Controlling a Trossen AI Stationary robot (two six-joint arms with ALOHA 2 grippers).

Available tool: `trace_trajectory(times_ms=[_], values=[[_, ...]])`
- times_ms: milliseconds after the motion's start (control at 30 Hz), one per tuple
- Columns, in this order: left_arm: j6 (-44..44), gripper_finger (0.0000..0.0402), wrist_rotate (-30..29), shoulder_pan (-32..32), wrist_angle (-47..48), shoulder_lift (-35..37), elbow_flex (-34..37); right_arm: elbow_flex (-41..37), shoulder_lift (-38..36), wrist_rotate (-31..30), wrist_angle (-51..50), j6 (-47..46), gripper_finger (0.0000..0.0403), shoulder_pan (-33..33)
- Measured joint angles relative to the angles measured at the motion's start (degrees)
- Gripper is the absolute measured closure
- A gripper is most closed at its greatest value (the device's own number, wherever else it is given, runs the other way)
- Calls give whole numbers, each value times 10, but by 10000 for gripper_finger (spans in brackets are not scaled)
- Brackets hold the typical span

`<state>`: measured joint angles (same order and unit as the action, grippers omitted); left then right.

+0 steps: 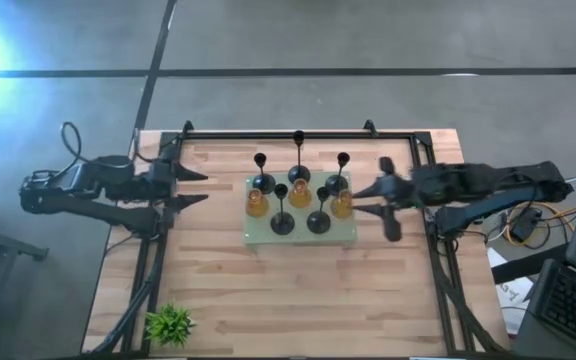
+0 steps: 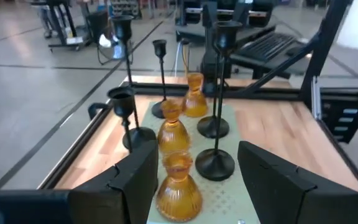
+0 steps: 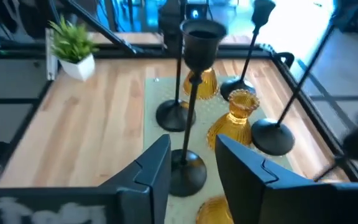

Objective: Pick & Place candle stick holders
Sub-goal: Return to Home Position

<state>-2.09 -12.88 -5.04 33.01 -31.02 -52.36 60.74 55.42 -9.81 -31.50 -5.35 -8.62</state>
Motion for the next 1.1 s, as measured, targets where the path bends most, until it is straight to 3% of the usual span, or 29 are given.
trace_trajectory(times_ms=[433,833,1100], values=[[7,176,-6,0,-109,173,186,-196,-275,12,65,5,389,-13],[22,177,-20,0,-205,296,335,-356,-477,28,135,29,394,-12],[5,177,-22,1,-243,306,392,-428,-554,28,159,21,394,-12]])
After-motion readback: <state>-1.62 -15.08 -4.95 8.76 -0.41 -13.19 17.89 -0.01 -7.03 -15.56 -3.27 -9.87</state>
